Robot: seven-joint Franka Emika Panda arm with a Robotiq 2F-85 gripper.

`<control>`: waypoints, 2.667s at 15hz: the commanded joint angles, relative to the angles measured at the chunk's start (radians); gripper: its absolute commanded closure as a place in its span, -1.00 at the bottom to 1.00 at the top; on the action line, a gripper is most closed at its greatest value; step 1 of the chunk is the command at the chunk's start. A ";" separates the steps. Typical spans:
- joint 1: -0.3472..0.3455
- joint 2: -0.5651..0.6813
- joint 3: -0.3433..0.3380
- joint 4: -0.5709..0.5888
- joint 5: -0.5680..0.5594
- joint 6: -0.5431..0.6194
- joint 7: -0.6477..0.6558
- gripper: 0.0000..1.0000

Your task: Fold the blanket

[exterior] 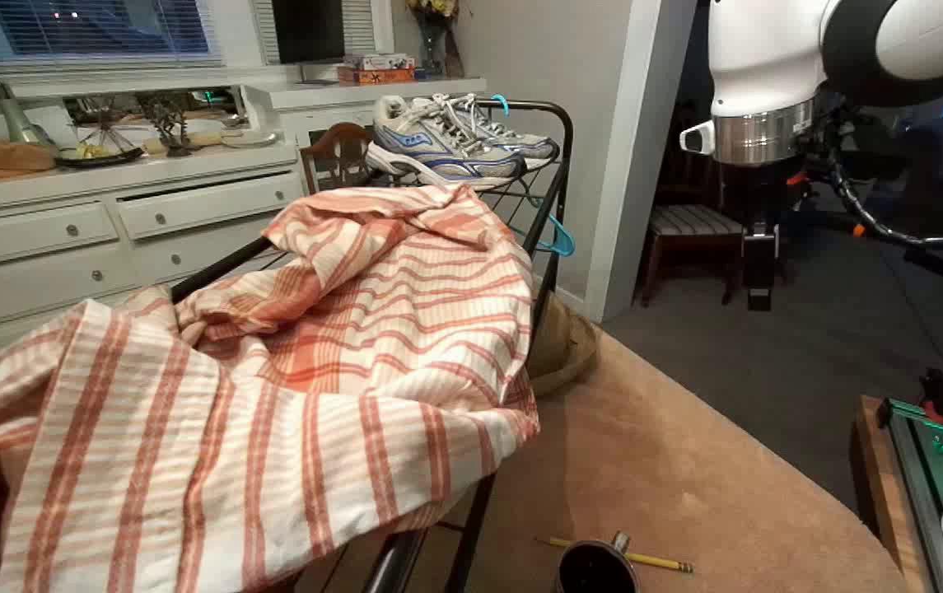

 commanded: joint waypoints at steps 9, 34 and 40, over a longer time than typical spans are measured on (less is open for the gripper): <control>0.053 0.009 0.048 0.207 0.067 -0.135 0.059 -1.00; 0.088 0.351 0.110 0.566 0.034 0.369 0.261 -1.00; 0.086 0.424 0.082 0.569 0.039 0.530 0.259 -1.00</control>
